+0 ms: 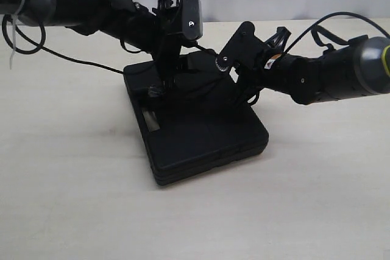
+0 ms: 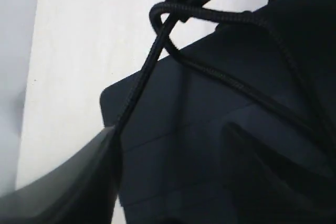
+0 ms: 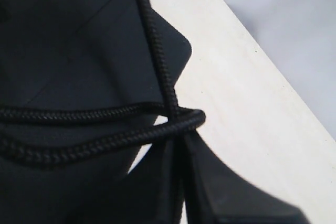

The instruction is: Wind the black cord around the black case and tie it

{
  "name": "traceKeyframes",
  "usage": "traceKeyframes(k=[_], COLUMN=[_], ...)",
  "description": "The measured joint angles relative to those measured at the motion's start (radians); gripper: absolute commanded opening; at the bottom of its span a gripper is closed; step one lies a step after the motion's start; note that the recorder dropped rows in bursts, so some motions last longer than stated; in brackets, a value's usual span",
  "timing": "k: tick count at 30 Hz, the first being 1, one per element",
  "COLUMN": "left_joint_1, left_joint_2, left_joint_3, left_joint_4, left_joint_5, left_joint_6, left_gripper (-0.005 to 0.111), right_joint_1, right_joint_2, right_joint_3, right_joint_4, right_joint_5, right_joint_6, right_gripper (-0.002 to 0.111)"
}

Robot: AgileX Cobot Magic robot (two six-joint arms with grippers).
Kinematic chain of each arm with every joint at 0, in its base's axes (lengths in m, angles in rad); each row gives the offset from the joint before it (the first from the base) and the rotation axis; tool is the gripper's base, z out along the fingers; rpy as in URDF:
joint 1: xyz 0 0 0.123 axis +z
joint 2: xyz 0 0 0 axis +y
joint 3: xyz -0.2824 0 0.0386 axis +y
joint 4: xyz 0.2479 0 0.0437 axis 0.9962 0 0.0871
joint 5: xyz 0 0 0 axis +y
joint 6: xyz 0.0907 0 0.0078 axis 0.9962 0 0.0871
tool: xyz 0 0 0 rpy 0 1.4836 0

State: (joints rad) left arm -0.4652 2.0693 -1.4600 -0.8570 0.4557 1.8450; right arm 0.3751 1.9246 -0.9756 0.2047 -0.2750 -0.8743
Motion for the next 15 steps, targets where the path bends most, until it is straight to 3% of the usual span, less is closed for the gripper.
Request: traceKeyframes(k=[5,9,15], left_joint_1=[-0.013,-0.031,-0.045], left_joint_2=[0.000,0.000,0.060], left_joint_3=[0.000,0.000,0.000], left_joint_4=[0.008,0.010,0.012], left_joint_5=[-0.164,-0.195,-0.292], left_joint_6=[0.062,0.079,0.128], left_gripper=[0.054,0.052,0.026], right_joint_1=[0.000,0.000,0.000], right_joint_2=[0.000,0.000,0.000], right_joint_3=[0.000,0.000,0.000], right_joint_4=[-0.004,-0.004,-0.006], right_joint_5=[0.000,0.000,0.000], right_joint_6=[0.000,0.000,0.000], right_gripper=[0.004,0.004,0.004])
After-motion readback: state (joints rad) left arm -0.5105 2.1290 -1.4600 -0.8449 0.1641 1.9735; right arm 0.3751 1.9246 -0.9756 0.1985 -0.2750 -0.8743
